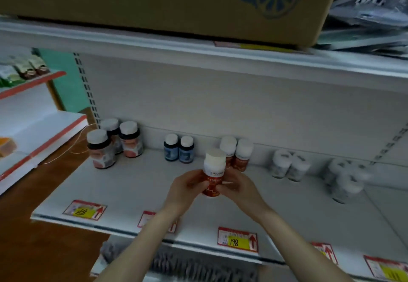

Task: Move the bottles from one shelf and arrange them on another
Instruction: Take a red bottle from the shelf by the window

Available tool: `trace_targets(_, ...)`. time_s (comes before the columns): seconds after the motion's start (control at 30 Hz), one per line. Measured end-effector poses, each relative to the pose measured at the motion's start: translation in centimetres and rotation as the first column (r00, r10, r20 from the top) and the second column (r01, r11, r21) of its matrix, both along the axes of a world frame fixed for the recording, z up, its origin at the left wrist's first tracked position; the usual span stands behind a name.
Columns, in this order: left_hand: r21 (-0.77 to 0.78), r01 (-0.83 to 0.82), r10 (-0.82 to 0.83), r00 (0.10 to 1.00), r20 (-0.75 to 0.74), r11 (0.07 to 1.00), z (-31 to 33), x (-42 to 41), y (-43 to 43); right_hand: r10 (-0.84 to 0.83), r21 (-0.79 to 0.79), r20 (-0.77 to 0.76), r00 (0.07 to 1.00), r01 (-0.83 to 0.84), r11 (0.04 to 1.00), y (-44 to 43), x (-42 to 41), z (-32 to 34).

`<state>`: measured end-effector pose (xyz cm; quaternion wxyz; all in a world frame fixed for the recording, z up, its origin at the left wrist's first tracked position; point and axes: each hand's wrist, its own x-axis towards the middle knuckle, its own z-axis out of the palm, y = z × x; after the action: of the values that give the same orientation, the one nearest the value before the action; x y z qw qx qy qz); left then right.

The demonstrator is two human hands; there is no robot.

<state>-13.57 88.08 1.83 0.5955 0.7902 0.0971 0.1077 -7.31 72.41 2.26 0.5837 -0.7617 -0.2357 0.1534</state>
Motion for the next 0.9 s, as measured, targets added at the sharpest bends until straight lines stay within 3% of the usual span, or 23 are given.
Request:
trace_targets(0.17, 0.137, 0.149, -0.149, 0.989, -0.011, 0.979, -3.0, 3.4, -0.4, -0.142, -0.099, 0.040, 0.989, 0.146, 0.984, -1.2, 1.4, -2.4)
trace_targets(0.53, 0.253, 0.148, -0.139, 0.989, -0.054, 0.956, -5.1, 8.6, 0.0, -0.190, -0.173, 0.078, 0.979, 0.200, 0.964, 0.1, 6.0, -5.2)
trace_targets(0.9, 0.243, 0.153, -0.147, 0.988, -0.042, 0.958, -5.4, 10.6, -0.2, -0.199, -0.219, 0.110, 0.974, 0.219, 0.951, -0.3, 8.0, -5.9)
